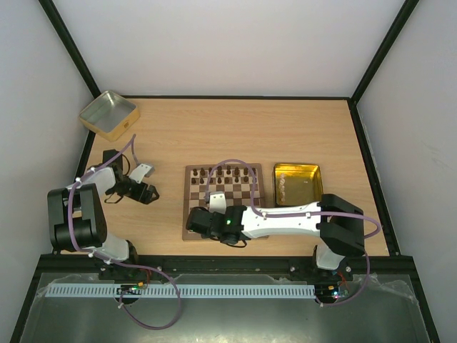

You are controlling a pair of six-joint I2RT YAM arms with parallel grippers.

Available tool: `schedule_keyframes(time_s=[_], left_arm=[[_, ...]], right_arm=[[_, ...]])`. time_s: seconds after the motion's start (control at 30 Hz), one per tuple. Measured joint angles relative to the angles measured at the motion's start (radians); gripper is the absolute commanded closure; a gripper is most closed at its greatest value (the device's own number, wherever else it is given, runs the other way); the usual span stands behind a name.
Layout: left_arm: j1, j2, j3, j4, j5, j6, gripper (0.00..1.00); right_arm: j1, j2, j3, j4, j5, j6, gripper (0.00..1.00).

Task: Set up the chess pieces on the board
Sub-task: Place the chess piece on the chessboard.

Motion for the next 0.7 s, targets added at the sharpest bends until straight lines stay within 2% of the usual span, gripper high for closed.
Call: schedule_keyframes(time_s=[0.7], left_arm=[[0.000, -0.004, -0.002, 0.000, -0.005, 0.000, 0.16]], right_arm=[[-0.026, 0.026, 0.000, 0.004, -0.019, -0.003, 0.88]])
